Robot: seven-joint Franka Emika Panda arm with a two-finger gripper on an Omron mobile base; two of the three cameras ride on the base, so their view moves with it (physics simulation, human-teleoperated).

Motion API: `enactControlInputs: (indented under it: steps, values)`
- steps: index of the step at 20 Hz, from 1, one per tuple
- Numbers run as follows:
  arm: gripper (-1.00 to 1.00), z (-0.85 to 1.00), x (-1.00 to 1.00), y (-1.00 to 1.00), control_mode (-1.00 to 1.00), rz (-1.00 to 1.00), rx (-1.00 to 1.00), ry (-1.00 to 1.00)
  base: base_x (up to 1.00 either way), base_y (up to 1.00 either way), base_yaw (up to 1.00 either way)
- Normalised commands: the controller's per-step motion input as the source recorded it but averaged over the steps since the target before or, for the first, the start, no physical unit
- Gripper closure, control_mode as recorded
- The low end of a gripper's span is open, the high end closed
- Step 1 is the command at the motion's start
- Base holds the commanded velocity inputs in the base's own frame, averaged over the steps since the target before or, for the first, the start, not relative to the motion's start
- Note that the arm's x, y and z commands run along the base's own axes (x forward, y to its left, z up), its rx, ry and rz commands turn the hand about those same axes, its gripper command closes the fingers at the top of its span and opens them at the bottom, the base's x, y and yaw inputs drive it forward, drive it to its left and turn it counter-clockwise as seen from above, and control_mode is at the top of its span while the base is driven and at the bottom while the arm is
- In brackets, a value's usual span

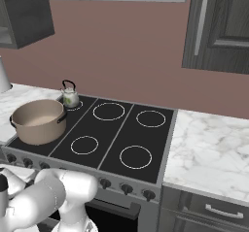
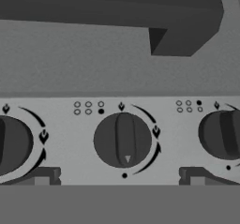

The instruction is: Pick the kettle from the cabinet and place it on a stove burner. Then pick the pot from the counter and place it on another stove burner. Finally, turn both burners on.

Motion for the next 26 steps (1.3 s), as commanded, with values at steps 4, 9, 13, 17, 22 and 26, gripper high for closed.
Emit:
enactControlInputs:
  steps: [4, 9, 13, 17, 22, 26]
  values:
    - [-1.00, -0.01, 0.06, 0.00, -1.00, 0.00, 0.00, 0.00, 0.00, 0.00, 0.00]
    - [-1.00, -0.05, 0.06, 0.00, -1.00, 0.00, 0.00, 0.00, 0.00, 0.00, 0.00]
    - [-1.00, -0.08, 0.08, 0.00, -1.00, 0.00, 0.00, 0.00, 0.00, 0.00, 0.00]
    - [-1.00, -0.08, 0.06, 0.00, -1.00, 0.00, 0.00, 0.00, 0.00, 0.00, 0.00]
    - [-1.00, -0.09, 0.02, 0.05, -1.00, 0.00, 0.00, 0.00, 0.00, 0.00, 0.00]
    - [-1.00, -0.03, 0.01, 0.05, -1.00, 0.00, 0.00, 0.00, 0.00, 0.00, 0.00]
